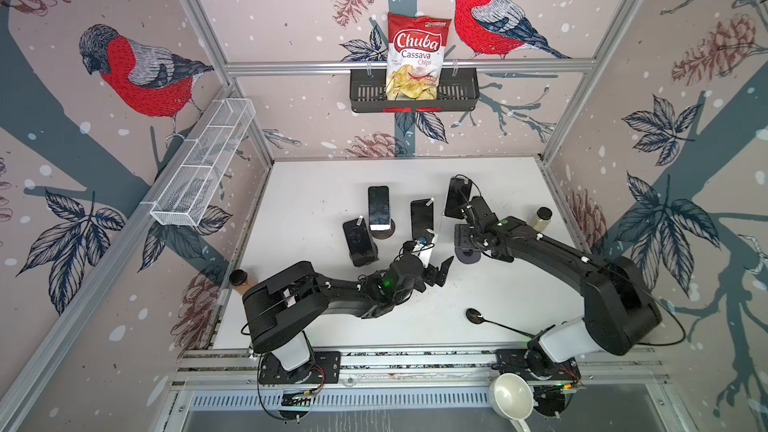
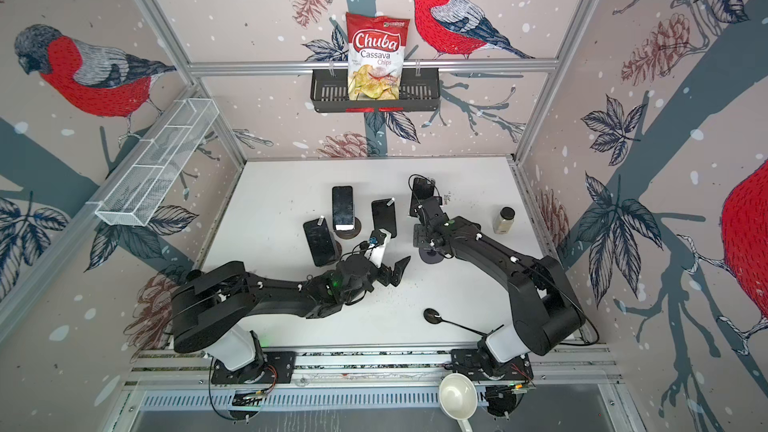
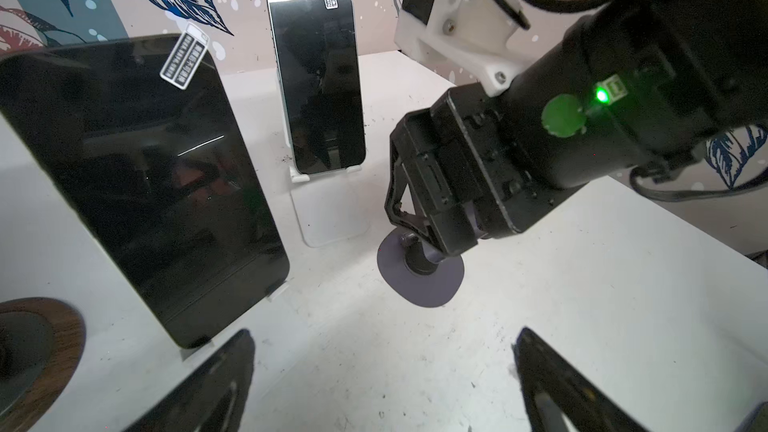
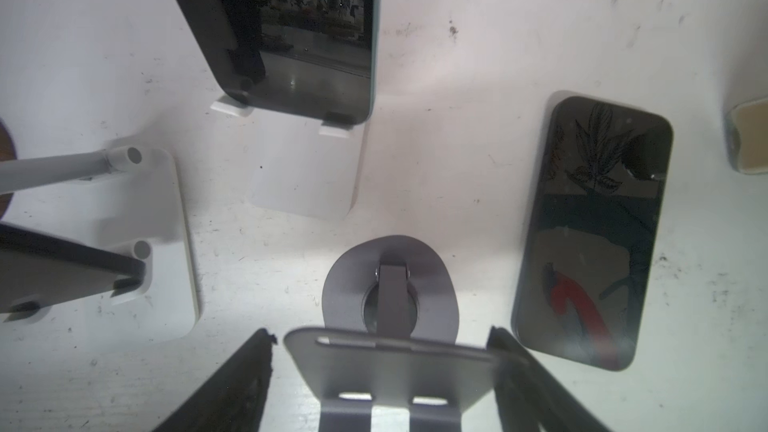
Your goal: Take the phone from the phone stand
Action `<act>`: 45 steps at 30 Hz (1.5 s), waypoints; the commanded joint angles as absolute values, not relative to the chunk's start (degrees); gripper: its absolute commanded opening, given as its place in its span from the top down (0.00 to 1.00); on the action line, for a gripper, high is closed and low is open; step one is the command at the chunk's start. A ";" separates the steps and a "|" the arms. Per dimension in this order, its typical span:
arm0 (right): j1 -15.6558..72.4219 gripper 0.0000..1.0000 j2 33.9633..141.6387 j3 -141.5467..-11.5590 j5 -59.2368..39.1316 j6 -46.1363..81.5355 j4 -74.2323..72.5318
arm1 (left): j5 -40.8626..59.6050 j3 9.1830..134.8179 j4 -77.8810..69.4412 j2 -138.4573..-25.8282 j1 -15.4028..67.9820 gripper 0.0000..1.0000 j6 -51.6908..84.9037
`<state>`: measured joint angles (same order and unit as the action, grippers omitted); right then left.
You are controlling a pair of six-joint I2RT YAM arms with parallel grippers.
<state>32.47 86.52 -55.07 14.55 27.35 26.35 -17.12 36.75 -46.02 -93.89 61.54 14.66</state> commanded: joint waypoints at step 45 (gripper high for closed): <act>10.96 0.50 93.84 -74.57 11.03 17.54 28.30 | -15.25 35.54 -49.81 -94.79 59.34 0.04 15.56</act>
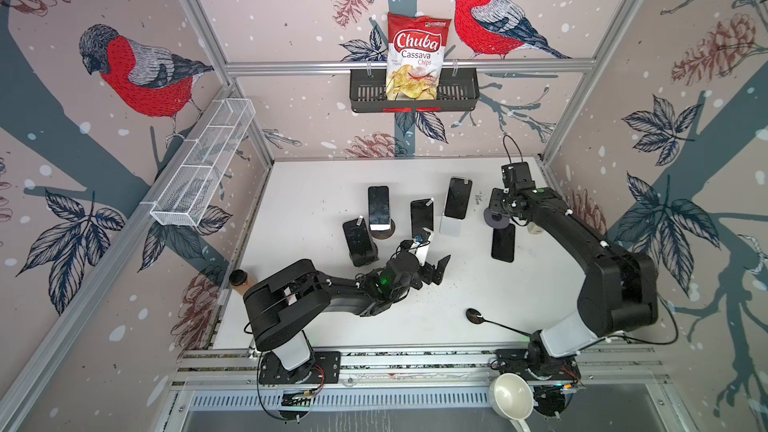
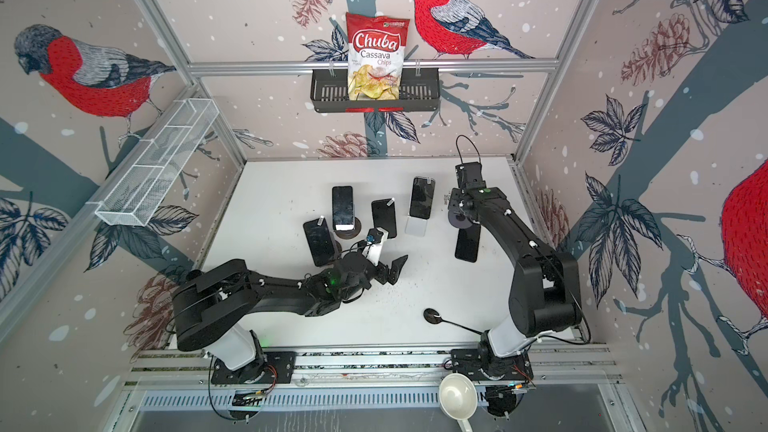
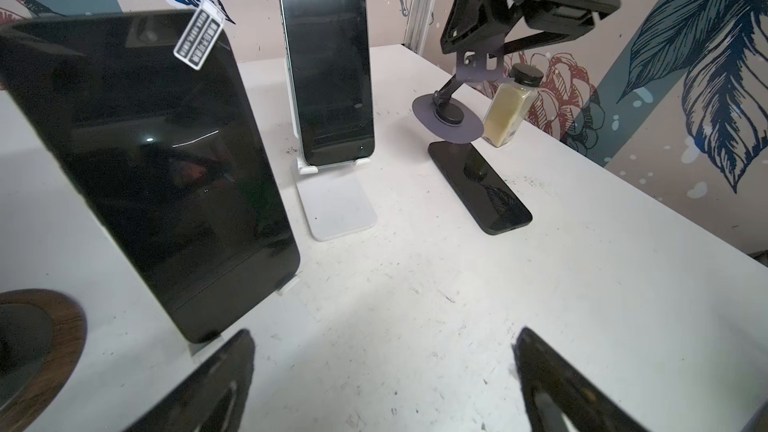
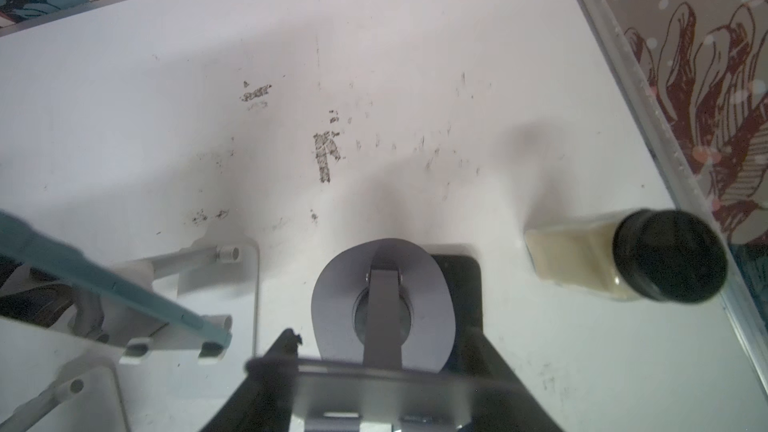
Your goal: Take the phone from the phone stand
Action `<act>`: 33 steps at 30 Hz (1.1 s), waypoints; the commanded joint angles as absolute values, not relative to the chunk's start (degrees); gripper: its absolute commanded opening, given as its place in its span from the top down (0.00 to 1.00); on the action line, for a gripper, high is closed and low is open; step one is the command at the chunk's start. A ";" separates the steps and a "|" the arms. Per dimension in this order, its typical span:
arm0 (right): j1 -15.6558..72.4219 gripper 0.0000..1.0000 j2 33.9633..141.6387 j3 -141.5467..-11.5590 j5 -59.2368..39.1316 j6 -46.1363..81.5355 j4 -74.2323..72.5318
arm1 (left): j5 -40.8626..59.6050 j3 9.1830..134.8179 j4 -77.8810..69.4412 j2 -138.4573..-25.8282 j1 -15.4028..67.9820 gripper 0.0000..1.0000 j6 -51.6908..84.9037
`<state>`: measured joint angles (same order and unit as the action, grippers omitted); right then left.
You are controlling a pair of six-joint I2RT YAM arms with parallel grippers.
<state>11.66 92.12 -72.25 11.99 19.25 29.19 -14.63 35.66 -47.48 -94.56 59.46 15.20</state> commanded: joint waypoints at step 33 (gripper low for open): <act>4.48 0.42 116.91 -89.72 9.29 14.19 22.20 | -17.91 35.36 -51.94 -95.16 58.97 0.04 15.20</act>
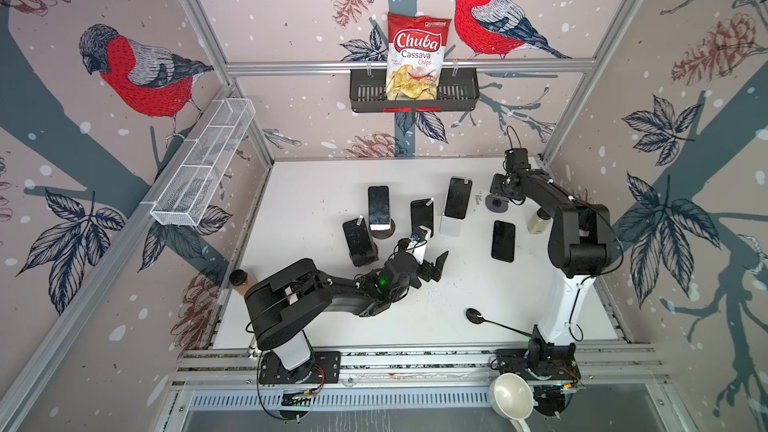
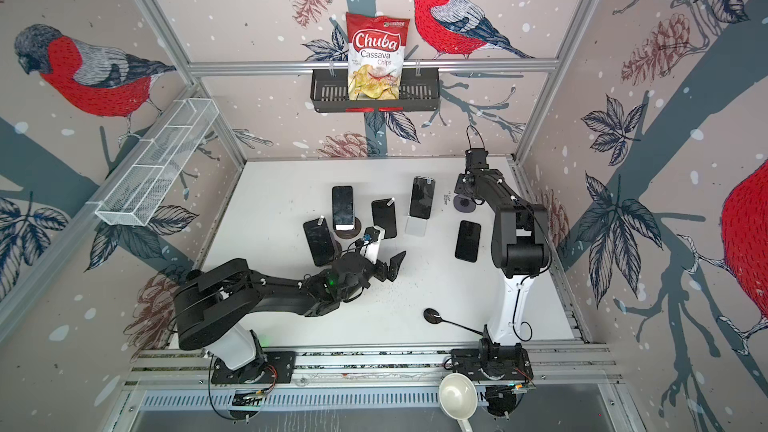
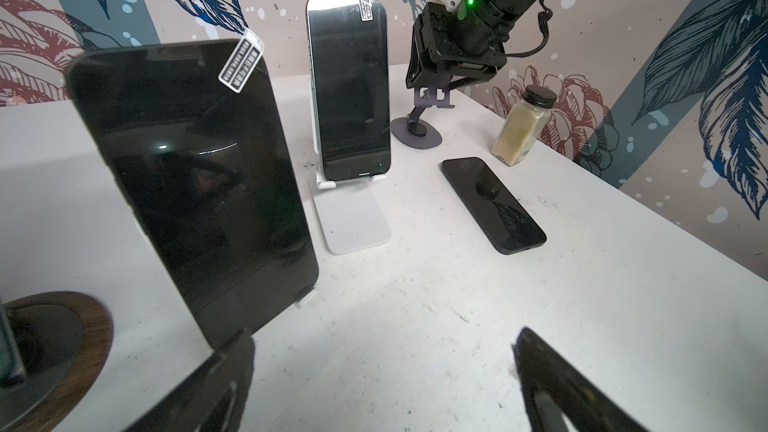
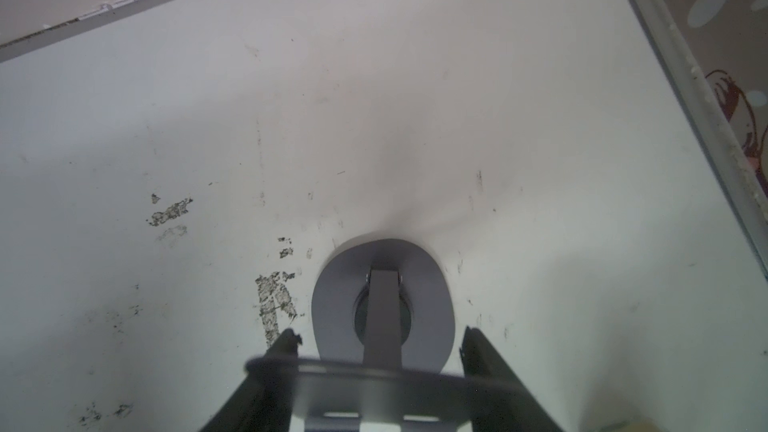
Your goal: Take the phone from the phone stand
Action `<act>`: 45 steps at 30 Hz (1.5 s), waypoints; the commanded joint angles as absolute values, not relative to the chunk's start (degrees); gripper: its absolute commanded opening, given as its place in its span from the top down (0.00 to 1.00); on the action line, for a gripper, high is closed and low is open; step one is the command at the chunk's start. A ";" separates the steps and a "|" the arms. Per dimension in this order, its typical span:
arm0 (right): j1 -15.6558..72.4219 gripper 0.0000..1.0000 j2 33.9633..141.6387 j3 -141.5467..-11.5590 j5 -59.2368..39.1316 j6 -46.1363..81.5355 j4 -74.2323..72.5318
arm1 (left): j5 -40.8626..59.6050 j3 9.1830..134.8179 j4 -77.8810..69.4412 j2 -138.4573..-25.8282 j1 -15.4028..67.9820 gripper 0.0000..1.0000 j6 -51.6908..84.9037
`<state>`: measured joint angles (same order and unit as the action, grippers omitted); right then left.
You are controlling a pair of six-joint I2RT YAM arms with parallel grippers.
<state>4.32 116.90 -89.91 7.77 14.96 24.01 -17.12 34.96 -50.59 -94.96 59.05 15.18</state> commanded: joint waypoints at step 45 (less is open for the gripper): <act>17.37 0.00 84.86 -66.26 9.73 19.73 19.69 | -20.19 36.75 -39.29 -90.58 58.80 0.04 20.16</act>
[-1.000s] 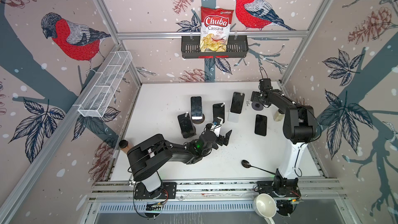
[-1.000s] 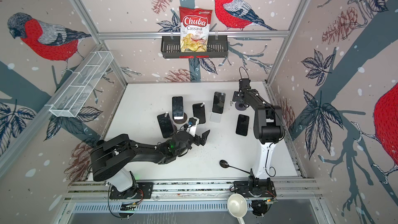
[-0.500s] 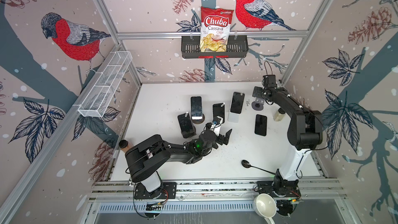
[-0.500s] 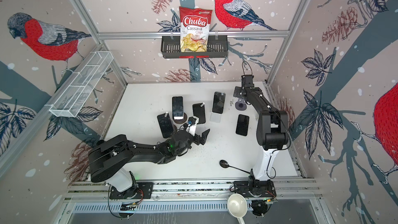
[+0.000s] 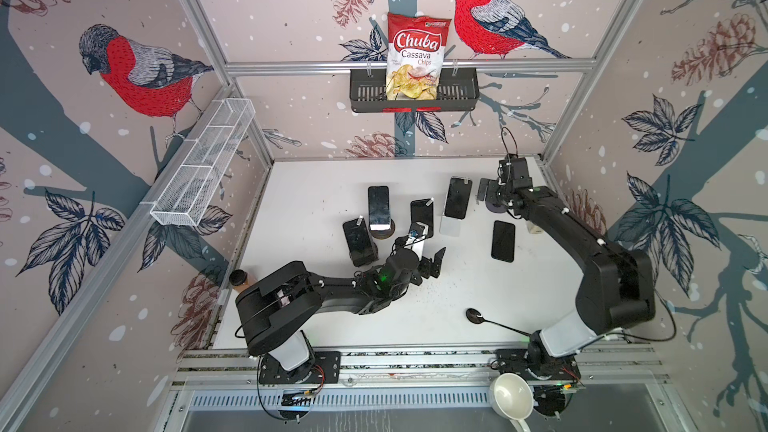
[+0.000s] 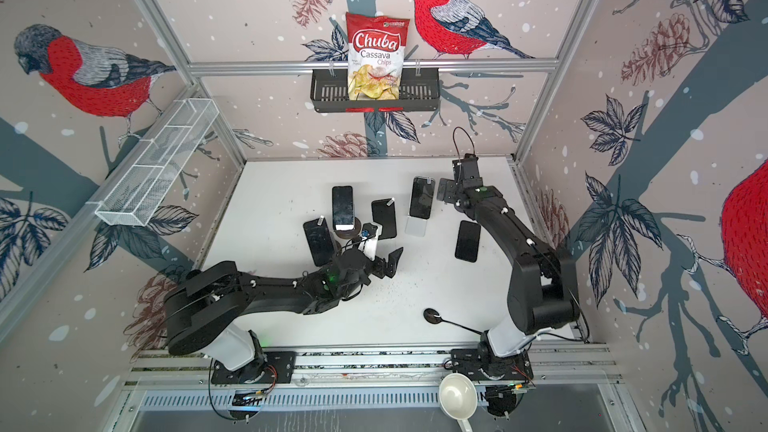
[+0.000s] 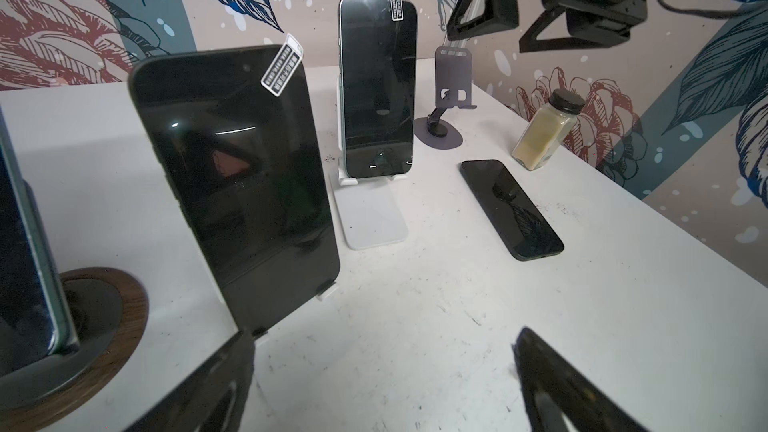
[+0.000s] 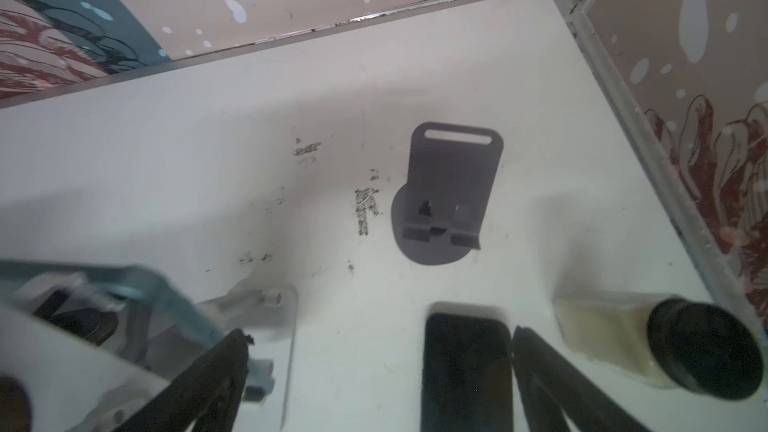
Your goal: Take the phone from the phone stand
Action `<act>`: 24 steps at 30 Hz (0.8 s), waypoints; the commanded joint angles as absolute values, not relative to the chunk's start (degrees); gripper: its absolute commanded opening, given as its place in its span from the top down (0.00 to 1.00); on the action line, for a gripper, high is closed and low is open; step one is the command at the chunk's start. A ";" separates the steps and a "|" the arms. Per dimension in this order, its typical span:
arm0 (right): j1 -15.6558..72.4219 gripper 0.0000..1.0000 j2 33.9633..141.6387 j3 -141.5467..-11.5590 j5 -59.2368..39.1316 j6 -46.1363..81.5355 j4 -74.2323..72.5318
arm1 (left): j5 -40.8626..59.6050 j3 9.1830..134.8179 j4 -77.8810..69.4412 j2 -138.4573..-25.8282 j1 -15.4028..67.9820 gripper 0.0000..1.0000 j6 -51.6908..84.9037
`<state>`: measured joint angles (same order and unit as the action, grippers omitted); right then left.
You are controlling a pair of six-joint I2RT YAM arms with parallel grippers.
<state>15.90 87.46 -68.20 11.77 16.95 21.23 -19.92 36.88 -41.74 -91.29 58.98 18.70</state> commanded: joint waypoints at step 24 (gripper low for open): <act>26.96 0.01 77.49 -52.11 4.32 22.72 13.45 | -18.29 27.06 -64.64 -92.25 58.80 0.04 18.26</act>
<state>26.81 77.19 -52.18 4.10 21.50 15.68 -18.09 26.96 -58.06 -92.14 58.92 20.43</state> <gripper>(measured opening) 0.993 0.963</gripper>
